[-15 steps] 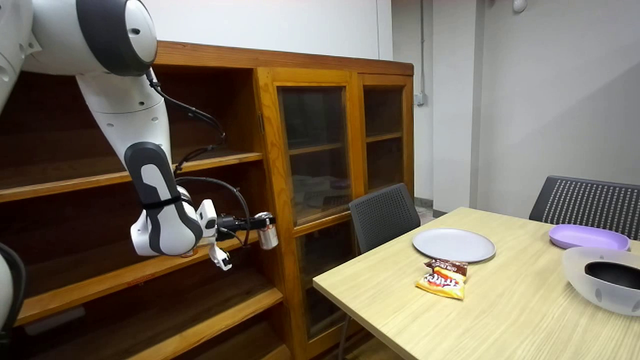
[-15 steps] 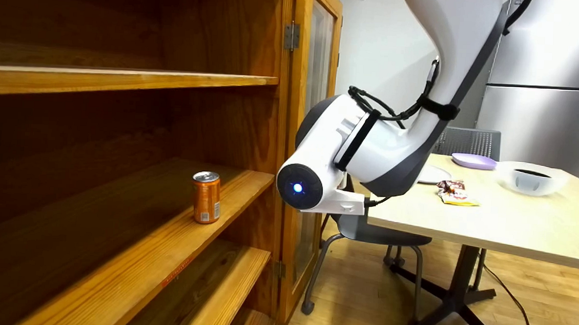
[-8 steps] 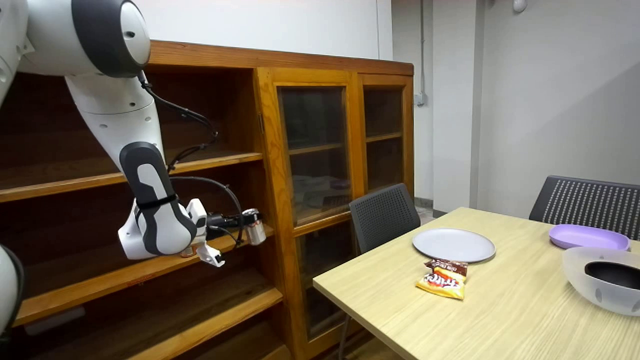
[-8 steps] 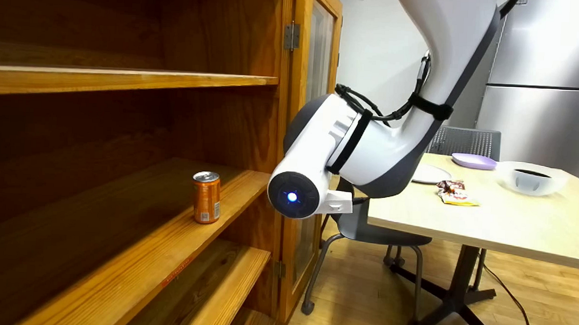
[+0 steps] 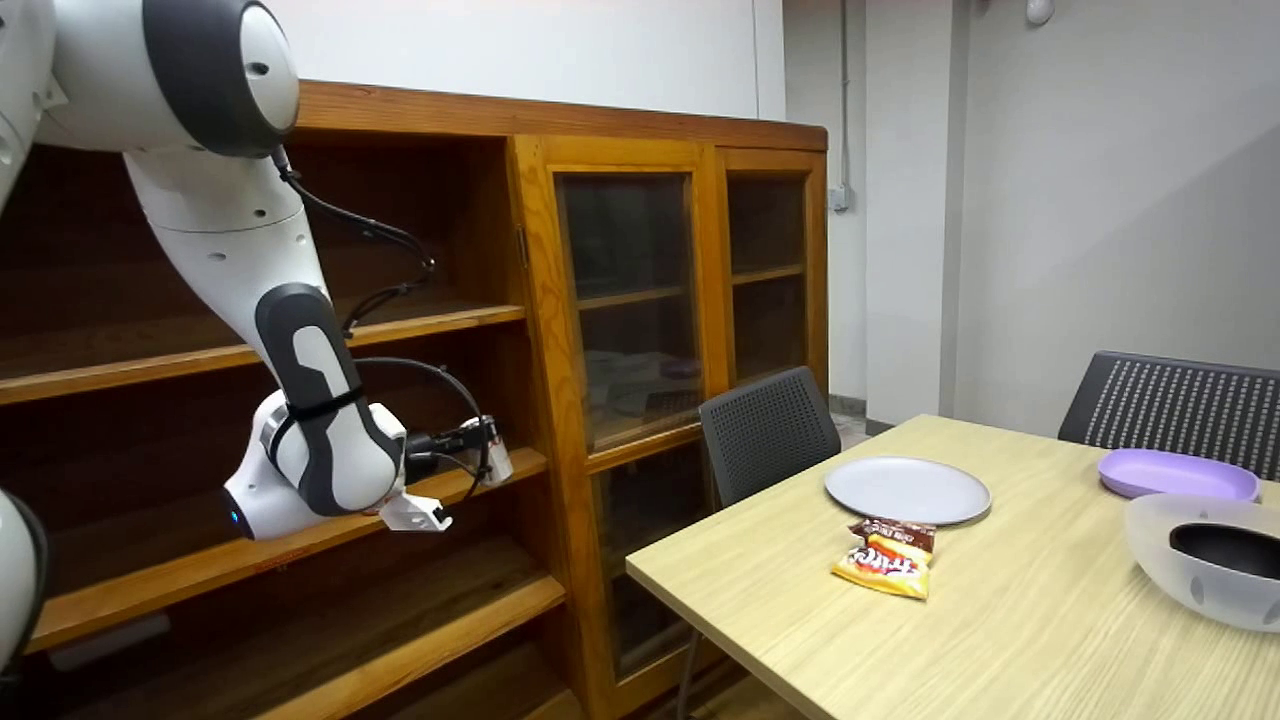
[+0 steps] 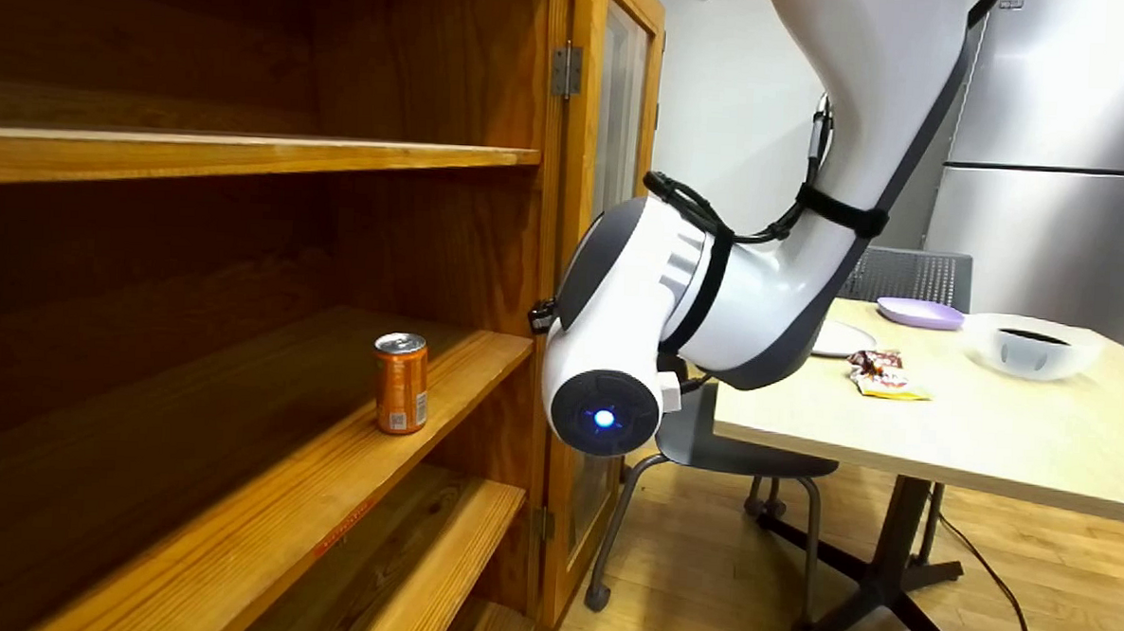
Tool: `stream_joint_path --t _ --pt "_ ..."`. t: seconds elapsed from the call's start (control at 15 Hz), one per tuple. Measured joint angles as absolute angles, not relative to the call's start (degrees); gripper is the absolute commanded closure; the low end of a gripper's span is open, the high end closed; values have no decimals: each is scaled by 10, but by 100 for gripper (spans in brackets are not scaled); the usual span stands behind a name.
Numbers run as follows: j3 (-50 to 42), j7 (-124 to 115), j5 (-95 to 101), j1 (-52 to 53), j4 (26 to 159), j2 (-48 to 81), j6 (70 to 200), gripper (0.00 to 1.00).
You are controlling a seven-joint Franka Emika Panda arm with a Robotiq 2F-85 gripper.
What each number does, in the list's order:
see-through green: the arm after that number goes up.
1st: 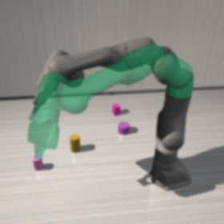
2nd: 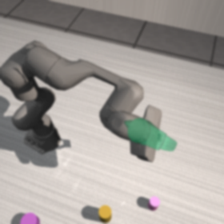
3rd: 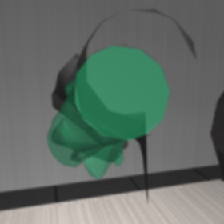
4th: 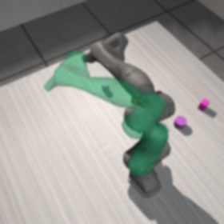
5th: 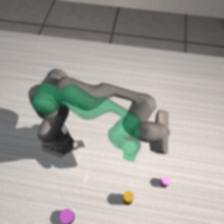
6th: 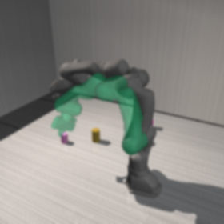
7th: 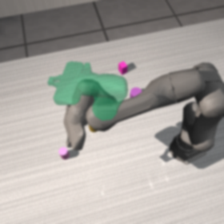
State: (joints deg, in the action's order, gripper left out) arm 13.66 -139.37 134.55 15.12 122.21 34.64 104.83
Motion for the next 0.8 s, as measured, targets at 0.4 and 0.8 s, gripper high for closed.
stream_joint_path --t 0.4,0.8 --pt "136 -1395 1435 147 1238 346 1048 60" --pt "103 -1410 1496 165 1241 343 1057 60"
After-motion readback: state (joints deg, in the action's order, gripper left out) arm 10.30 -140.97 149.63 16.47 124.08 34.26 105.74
